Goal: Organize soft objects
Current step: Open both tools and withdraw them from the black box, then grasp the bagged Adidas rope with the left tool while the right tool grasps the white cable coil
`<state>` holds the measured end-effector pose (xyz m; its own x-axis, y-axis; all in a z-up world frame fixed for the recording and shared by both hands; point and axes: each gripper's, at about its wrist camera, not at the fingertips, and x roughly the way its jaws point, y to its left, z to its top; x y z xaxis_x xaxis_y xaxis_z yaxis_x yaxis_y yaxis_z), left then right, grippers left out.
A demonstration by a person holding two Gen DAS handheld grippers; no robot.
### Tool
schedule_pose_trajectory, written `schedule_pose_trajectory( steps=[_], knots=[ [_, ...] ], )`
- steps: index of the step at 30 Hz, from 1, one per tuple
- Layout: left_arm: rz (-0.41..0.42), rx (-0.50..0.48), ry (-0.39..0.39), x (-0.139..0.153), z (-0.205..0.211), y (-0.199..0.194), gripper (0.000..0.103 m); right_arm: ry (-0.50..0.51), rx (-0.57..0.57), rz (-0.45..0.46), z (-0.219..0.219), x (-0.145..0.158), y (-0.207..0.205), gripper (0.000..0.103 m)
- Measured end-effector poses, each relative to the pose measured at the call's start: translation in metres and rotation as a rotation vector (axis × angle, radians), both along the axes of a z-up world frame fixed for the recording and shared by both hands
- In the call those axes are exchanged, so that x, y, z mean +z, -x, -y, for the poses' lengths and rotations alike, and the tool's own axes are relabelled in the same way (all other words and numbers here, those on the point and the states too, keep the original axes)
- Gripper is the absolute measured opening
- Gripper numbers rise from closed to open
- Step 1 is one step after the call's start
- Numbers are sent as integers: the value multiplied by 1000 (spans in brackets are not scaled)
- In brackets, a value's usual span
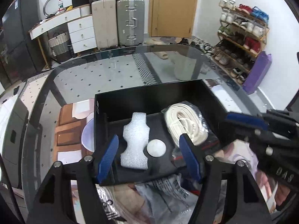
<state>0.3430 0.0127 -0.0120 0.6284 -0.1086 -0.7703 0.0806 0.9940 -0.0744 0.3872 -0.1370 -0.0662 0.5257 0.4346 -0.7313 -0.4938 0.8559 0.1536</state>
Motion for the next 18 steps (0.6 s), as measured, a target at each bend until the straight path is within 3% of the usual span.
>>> schedule_pose_trajectory(
  steps=[3, 10, 13, 18],
  knots=[
    [32, -9, 28, 14, -7, 16, 84, -12, 24, 7, 1, 8, 16, 20],
    [56, 21, 0, 21, -28, 66, 86, -67, 6, -21, 21, 7, 55, 21],
    [32, 85, -3, 12, -40, 78, 86, -64, 2, -75, 24, -8, 66, 28],
    [-69, 158, 81, -14, -64, 85, 86, -79, -4, -160, 29, -35, 76, 33]
  ],
)
